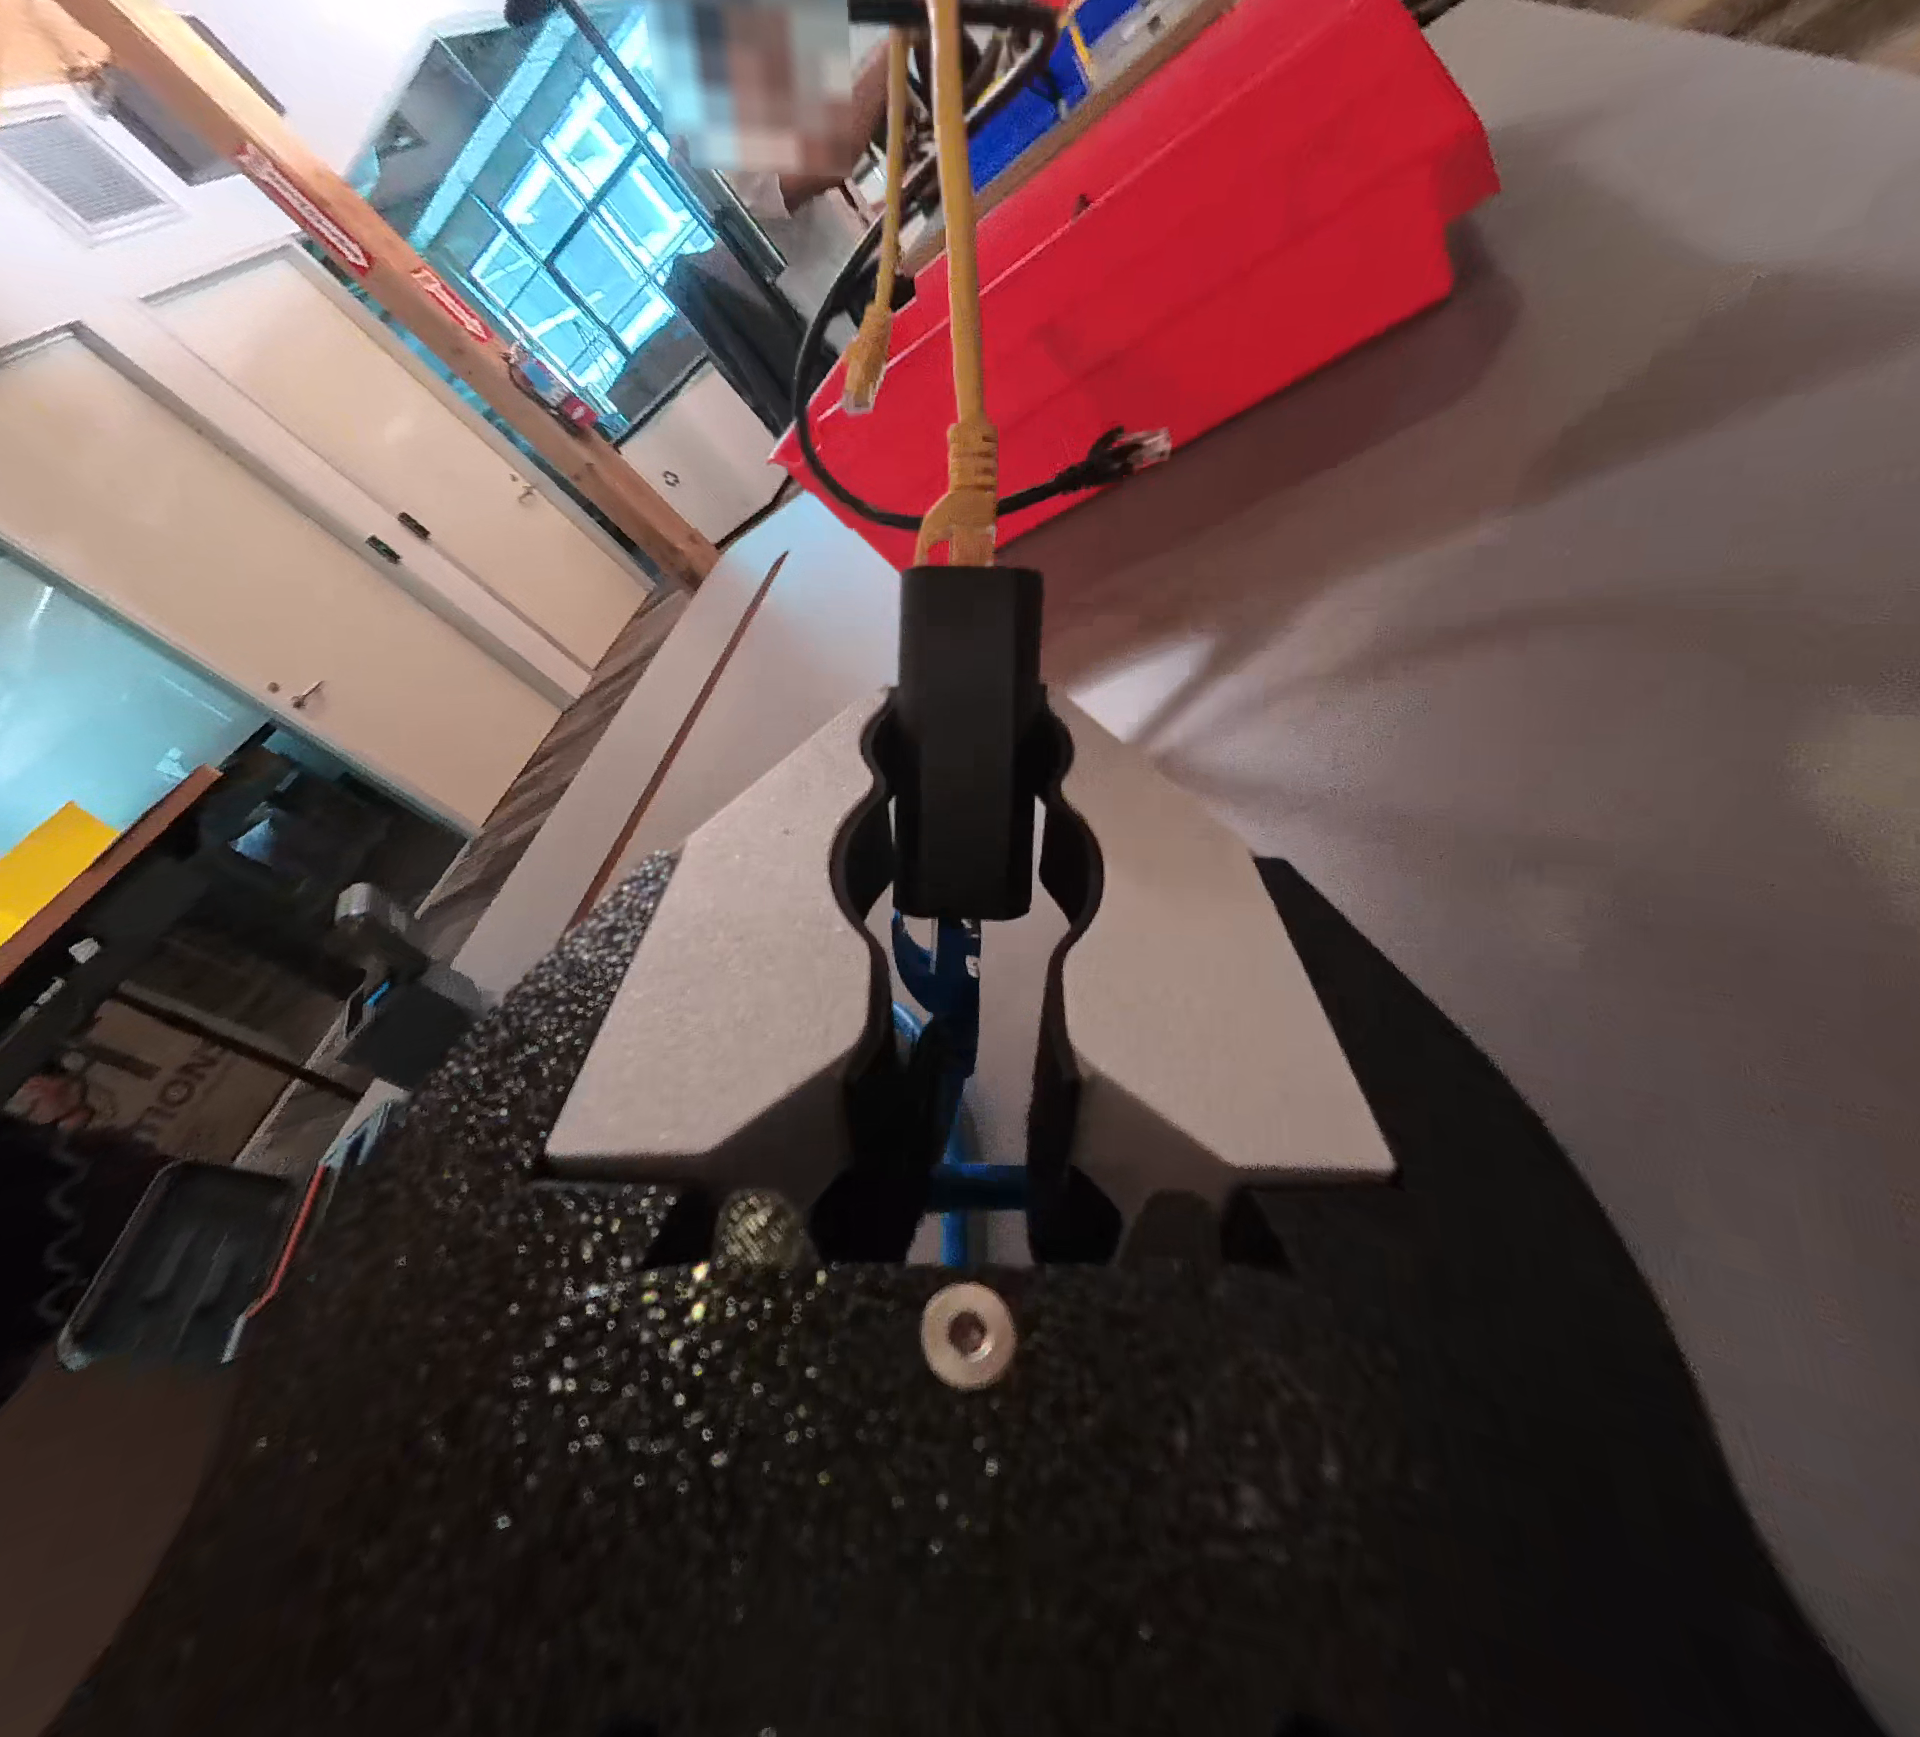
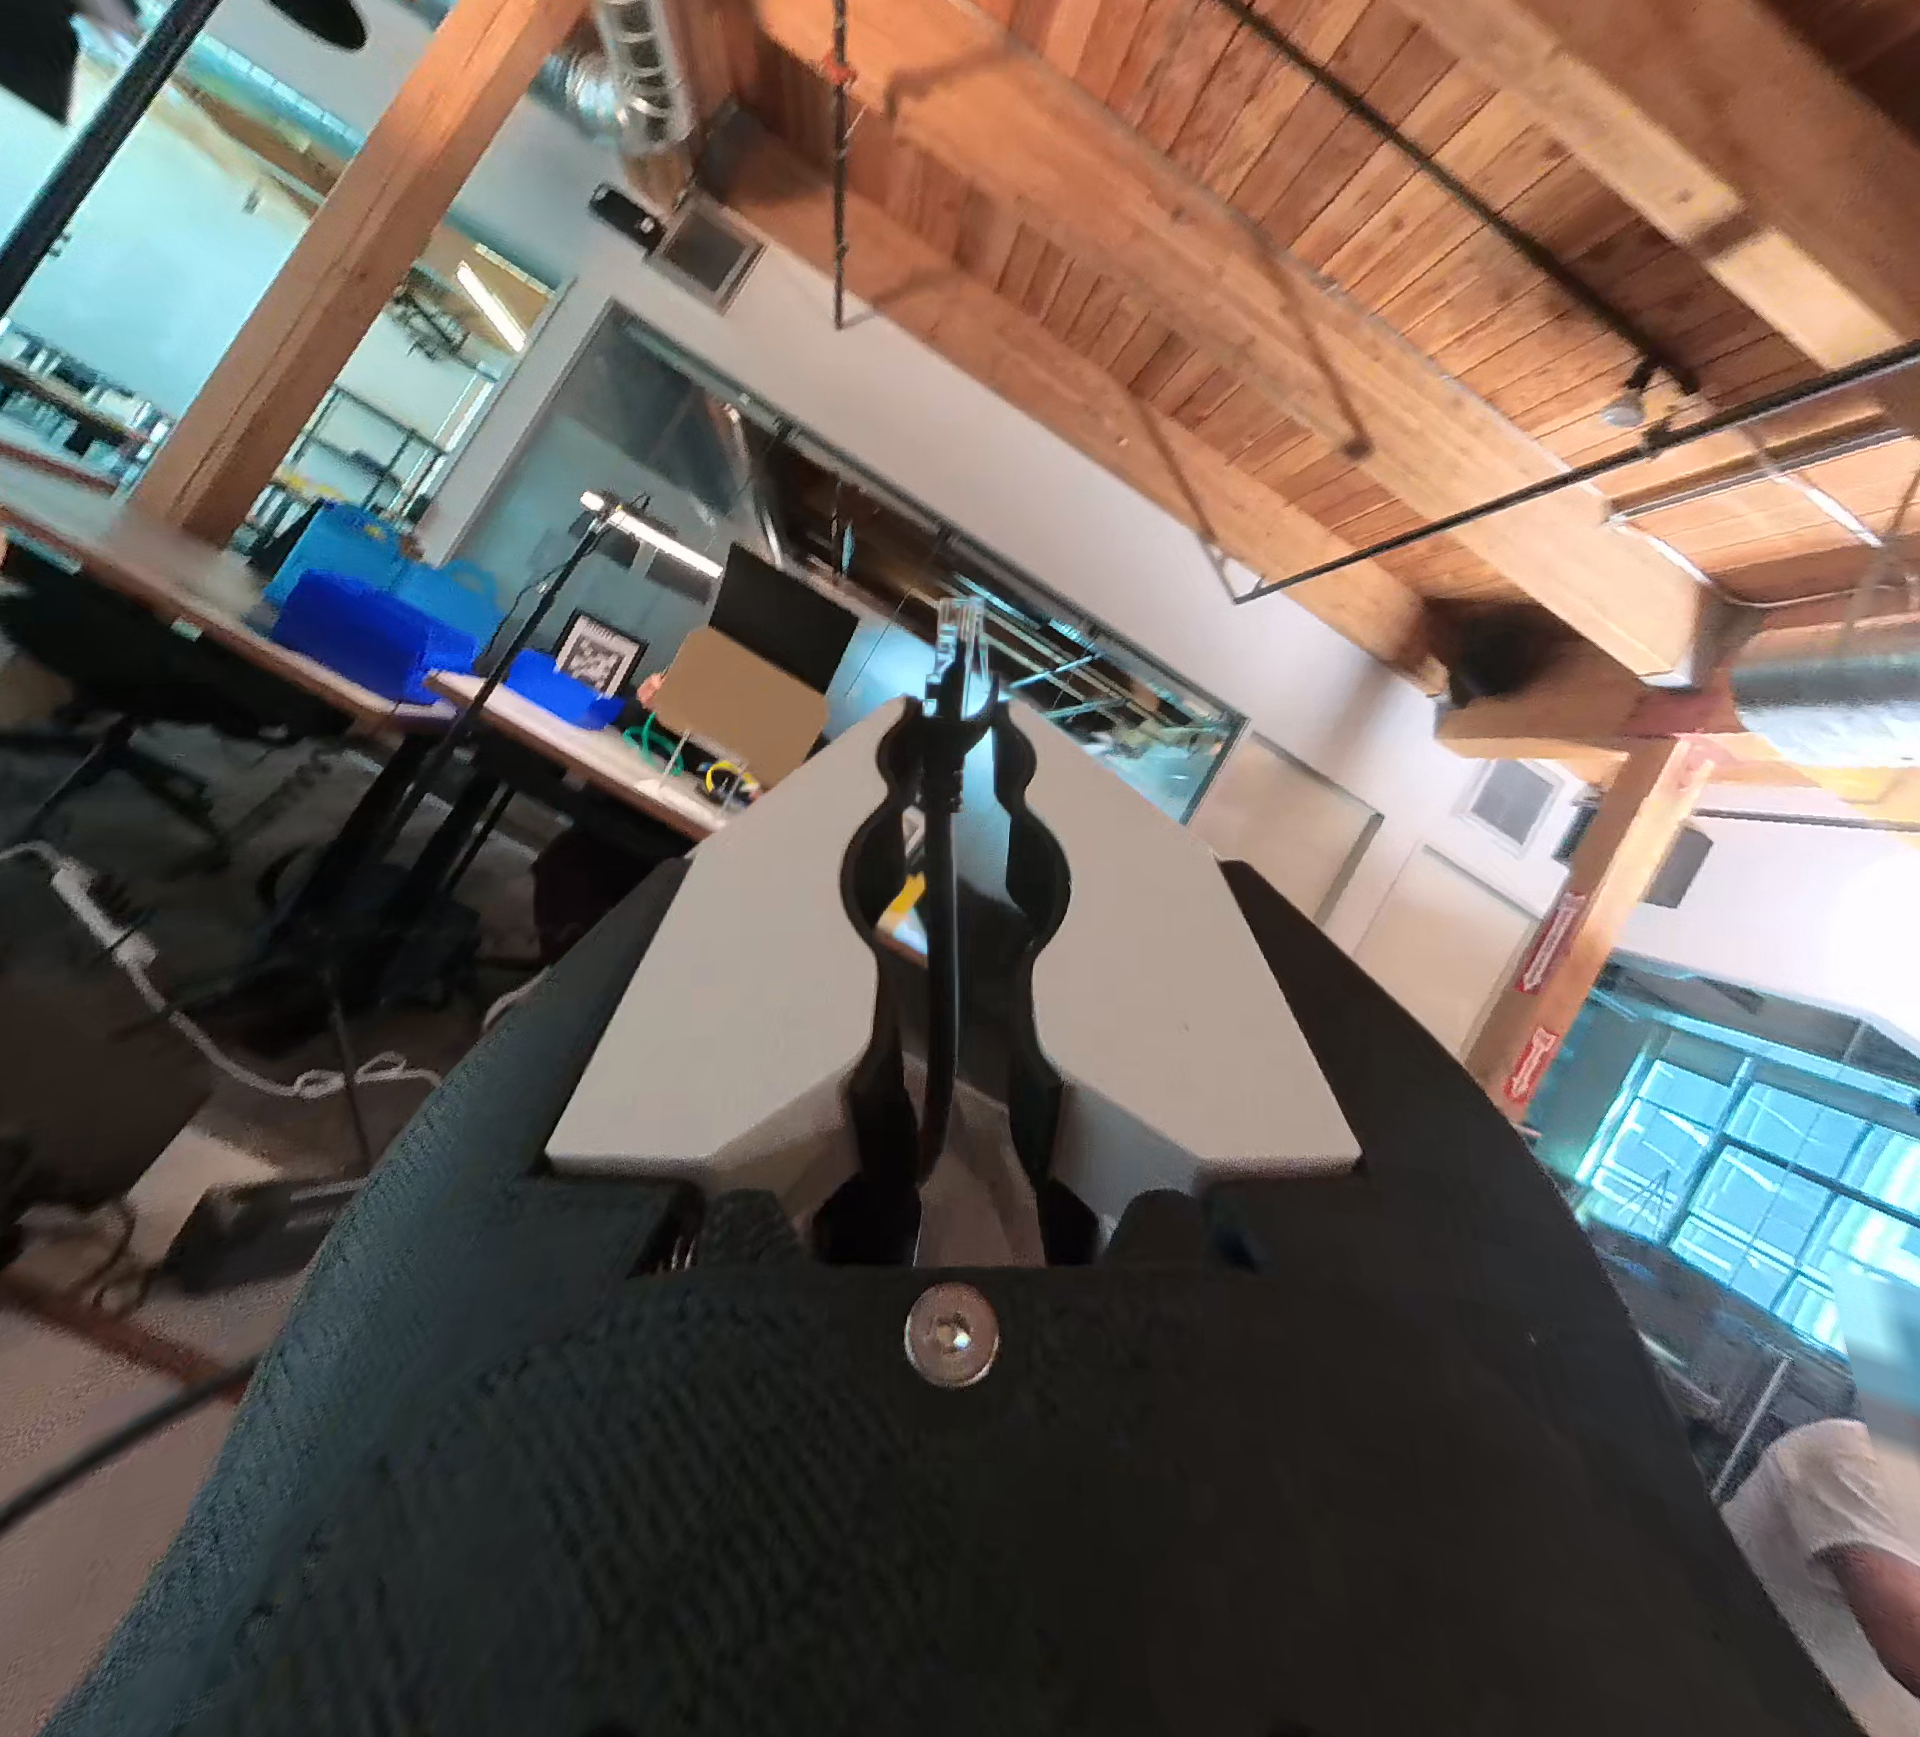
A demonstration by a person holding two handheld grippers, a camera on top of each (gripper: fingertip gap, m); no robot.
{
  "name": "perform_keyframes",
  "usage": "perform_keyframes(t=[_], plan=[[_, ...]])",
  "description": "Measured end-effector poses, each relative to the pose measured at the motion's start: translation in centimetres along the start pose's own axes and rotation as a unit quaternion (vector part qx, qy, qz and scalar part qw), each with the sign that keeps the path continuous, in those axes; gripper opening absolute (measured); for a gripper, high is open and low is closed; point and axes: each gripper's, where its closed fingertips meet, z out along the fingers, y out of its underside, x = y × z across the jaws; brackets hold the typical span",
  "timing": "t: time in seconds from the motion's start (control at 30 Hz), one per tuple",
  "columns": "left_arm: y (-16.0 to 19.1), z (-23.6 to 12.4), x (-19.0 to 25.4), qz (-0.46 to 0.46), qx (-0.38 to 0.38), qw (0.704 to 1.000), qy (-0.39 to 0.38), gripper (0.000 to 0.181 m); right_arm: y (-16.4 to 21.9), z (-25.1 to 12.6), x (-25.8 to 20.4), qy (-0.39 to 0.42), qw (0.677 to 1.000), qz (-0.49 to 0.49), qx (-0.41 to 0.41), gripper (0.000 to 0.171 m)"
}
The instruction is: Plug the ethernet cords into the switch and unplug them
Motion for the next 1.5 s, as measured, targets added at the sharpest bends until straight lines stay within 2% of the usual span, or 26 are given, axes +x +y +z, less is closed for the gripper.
perform_keyframes(t=[0.17, 0.4, 0.7, 0.97, 1.17, 1.37, 1.4, 1.5], plan=[[1.8, 0.1, -1.6, -0.018, -0.04, 0.998, -0.037, 0.021, -3.1, 0.7, 4.4, 0.05, 0.999, -0.008, 0.019, 0.012], [5.5, -0.7, -4.9, -0.098, -0.117, 0.981, -0.116, 0.021, -6.0, -0.2, 10.8, 0.12, 0.992, -0.028, 0.023, 0.011], [8.3, -0.9, -5.4, -0.128, -0.181, 0.966, -0.13, 0.021, -8.7, -2.3, 17.2, 0.202, 0.978, -0.049, 0.025, 0.011], [10.3, -1.6, -6.1, -0.127, -0.235, 0.951, -0.157, 0.021, -9.3, -2.0, 18.3, 0.191, 0.981, -0.025, 0.008, 0.011], [11.3, -1.7, -5.9, -0.119, -0.268, 0.944, -0.155, 0.021, -12.9, -1.7, 19.5, 0.215, 0.975, -0.033, 0.04, 0.011], [11.3, -1.8, -6.1, -0.121, -0.269, 0.942, -0.159, 0.021, -15.5, -1.3, 21.4, 0.242, 0.967, -0.063, 0.04, 0.011], [10.9, -1.8, -6.2, -0.124, -0.252, 0.946, -0.161, 0.021, -15.4, -1.1, 21.4, 0.24, 0.968, -0.067, 0.034, 0.011], [6.3, -1.6, -6.5, -0.143, -0.114, 0.972, -0.15, 0.021, -14.4, -0.3, 20.6, 0.219, 0.974, -0.062, 0.012, 0.011]])
